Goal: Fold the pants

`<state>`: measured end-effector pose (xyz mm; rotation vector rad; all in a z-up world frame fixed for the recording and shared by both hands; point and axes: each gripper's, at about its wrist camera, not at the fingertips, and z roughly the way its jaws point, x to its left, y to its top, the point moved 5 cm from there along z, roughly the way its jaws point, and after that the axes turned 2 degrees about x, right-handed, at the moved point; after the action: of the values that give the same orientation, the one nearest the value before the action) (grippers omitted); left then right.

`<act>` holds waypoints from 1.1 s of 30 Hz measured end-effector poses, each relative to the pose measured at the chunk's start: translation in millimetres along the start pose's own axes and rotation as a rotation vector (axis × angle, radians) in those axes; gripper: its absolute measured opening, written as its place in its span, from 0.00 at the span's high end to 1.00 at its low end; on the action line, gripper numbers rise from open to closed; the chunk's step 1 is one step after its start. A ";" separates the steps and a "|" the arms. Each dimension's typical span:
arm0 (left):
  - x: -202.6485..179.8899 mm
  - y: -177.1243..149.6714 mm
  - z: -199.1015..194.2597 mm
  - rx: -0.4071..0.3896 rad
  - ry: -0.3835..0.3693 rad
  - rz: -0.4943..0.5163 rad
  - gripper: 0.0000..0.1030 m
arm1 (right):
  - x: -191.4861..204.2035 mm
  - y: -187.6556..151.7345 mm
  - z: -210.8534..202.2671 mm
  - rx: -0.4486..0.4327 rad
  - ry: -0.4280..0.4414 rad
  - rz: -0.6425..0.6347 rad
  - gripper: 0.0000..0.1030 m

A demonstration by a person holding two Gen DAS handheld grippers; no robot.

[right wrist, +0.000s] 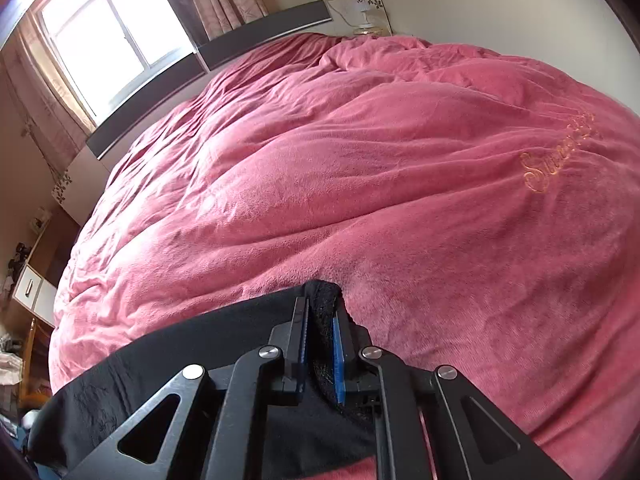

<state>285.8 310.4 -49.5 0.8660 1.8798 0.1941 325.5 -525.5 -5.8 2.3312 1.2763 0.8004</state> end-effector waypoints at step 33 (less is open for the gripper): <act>129.1 -133.8 -144.9 -0.008 -0.057 -0.181 0.90 | -108.4 -186.3 -125.7 -0.024 0.119 0.181 0.54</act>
<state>69.5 330.2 -141.0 0.6848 1.8909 0.0646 79.4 -514.3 -45.3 2.4375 1.1061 1.0197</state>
